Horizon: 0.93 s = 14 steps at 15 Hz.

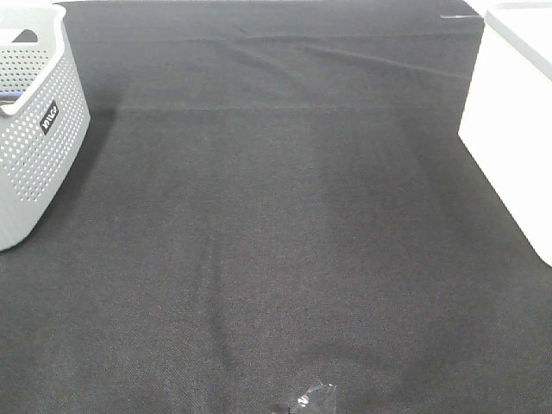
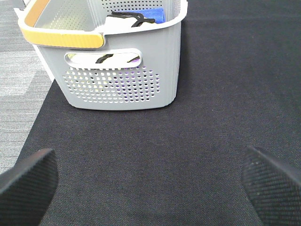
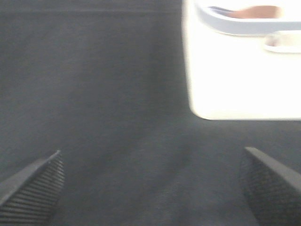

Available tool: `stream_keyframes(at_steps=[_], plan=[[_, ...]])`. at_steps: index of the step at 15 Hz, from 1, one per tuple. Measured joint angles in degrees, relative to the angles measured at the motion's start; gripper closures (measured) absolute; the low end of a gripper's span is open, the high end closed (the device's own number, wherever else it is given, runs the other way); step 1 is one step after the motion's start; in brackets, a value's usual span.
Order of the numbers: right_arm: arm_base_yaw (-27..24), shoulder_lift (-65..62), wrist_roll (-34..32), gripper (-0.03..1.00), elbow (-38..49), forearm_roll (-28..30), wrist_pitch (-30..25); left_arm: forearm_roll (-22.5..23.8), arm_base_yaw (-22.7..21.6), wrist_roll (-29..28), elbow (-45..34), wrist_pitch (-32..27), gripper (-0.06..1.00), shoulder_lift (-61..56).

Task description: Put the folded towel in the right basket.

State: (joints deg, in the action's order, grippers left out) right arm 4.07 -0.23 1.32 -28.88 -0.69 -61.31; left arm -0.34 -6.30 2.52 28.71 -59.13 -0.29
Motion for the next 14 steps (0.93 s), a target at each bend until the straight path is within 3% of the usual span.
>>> stream_keyframes(at_steps=[3,14], plan=[[-7.56,0.00,-0.74,0.00,0.00,0.00,0.00,0.00,0.00,0.00,0.00,0.00,-0.05,0.00],[-7.85,0.00,-0.80,0.00,0.00,0.00,0.00,0.34,0.00,0.00,0.00,0.00,-0.05,0.00]])
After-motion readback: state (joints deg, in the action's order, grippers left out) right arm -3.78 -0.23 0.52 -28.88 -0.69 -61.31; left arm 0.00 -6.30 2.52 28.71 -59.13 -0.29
